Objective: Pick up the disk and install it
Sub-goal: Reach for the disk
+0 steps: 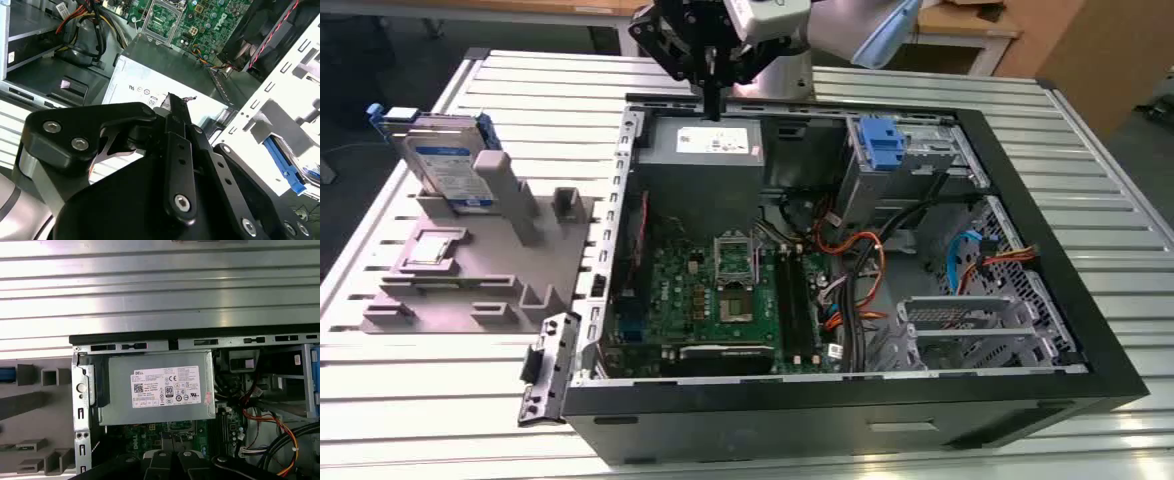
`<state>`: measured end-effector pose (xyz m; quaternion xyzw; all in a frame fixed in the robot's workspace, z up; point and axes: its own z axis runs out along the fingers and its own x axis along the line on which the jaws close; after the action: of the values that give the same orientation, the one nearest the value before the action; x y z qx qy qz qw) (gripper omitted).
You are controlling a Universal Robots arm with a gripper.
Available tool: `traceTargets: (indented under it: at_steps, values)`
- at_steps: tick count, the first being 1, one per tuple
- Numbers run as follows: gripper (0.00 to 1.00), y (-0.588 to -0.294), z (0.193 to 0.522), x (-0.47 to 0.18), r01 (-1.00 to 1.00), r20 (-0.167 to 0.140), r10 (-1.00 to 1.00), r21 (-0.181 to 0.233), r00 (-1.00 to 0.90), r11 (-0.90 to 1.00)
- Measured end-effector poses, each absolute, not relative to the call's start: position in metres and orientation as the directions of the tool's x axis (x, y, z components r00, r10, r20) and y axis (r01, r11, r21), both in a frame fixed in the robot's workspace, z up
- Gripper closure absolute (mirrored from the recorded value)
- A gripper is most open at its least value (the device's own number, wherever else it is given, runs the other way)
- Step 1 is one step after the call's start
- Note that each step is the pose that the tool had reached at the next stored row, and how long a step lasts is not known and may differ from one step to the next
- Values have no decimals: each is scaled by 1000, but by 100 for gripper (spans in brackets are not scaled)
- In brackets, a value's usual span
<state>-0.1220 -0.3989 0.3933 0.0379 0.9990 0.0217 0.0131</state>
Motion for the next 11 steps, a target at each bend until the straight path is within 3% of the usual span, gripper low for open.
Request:
traceTargets:
  at_steps: [11]
  values:
    - [90, -399, 393, -125, 75, -24, 76, 44, -997, 996]
